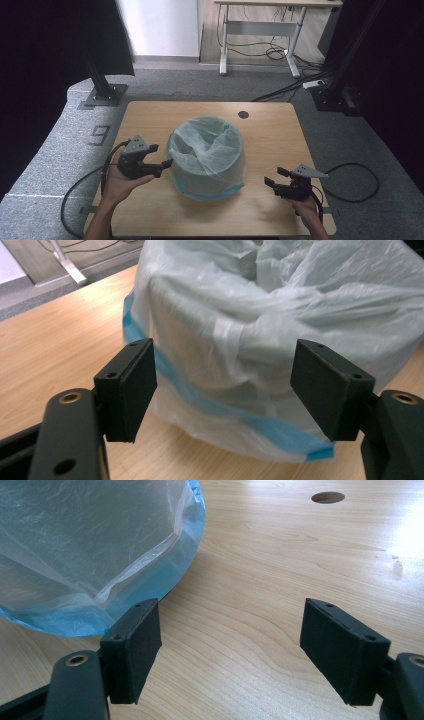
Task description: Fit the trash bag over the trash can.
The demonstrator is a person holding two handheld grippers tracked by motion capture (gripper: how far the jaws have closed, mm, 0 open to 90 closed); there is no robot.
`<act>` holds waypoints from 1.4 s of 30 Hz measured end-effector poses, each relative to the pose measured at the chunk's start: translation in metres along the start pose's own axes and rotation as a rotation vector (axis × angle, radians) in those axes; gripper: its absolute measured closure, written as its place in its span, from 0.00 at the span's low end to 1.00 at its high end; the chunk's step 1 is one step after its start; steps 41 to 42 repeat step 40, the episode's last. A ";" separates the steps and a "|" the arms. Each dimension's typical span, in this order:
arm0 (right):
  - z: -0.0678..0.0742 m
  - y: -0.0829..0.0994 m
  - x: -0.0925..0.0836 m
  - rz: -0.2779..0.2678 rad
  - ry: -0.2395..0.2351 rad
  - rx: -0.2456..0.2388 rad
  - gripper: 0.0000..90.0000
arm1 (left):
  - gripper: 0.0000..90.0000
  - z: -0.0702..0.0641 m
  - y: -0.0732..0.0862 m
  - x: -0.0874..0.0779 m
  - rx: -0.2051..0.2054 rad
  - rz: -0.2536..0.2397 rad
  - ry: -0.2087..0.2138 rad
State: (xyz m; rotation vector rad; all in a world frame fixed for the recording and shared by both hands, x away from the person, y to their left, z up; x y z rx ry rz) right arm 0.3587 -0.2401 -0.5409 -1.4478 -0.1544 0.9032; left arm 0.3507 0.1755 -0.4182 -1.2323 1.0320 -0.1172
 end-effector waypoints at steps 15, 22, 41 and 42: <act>0.002 0.003 0.003 0.022 -0.006 -0.008 0.26 | 0.29 0.012 0.045 0.010 -0.047 0.048 -0.030; 0.004 0.006 0.006 0.040 -0.010 -0.013 0.26 | 0.29 0.016 0.055 0.016 -0.077 0.054 -0.011; 0.004 0.008 0.007 0.047 -0.010 -0.013 0.26 | 0.29 0.022 0.061 0.020 -0.099 0.060 -0.016; 0.004 0.008 0.007 0.047 -0.010 -0.013 0.26 | 0.29 0.022 0.061 0.020 -0.099 0.060 -0.016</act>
Point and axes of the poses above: each handheld gripper's, and its own axes: x roughly forward along the jaws, y roughly out of its underside, z roughly to its left, the point moved 7 cm from there along x, roughly forward along the jaws, and after that the axes turned 1 degree about -x, right-handed, at the moved point
